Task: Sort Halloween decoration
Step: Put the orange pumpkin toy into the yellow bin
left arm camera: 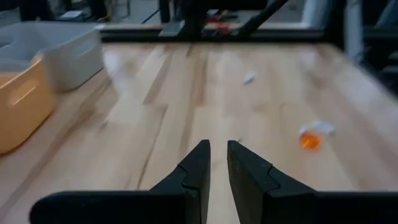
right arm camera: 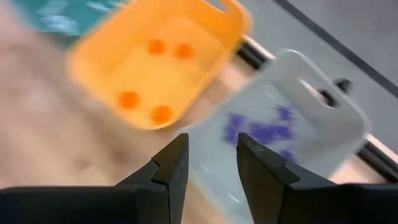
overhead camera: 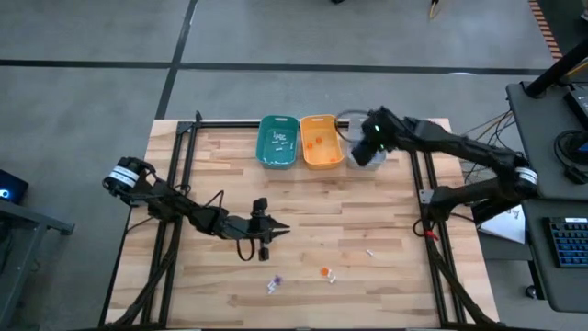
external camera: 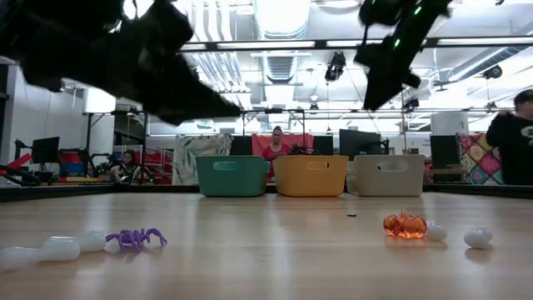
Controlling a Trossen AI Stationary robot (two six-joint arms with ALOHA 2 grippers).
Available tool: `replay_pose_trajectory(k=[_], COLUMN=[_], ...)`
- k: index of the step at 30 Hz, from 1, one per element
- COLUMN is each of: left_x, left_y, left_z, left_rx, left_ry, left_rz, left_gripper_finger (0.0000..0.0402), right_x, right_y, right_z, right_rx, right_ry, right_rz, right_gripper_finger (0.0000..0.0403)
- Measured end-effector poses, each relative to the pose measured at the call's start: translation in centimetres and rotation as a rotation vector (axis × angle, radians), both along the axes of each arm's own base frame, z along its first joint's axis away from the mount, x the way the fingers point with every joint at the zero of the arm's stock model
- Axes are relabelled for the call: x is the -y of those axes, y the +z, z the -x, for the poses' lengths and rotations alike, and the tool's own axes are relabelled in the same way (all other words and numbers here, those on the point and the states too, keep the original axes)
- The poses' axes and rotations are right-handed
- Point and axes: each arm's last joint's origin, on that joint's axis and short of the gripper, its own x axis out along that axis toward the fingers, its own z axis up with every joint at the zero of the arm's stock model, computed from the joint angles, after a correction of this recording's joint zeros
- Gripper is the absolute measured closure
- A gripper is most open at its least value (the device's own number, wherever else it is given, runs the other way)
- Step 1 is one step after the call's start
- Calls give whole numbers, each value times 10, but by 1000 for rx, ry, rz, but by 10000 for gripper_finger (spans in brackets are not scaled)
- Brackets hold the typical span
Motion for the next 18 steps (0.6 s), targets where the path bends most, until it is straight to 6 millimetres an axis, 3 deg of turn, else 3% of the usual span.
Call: replay_pose_trajectory(k=[4, 12, 18], left_x=[7, 21, 36], left_y=[14, 29, 35], left_z=[-12, -24, -22], left_rx=[33, 15, 22], left_ry=[-80, -221, -263], left_rz=[19, 53, 65], left_gripper_finger=[364, 360, 320], right_x=[-44, -126, -176], right_y=[6, -2, -12], right_z=[4, 16, 19], right_rx=[89, 221, 296], right_ry=[132, 382, 570], right_rz=[9, -76, -135], right_gripper_finger=[281, 281, 280])
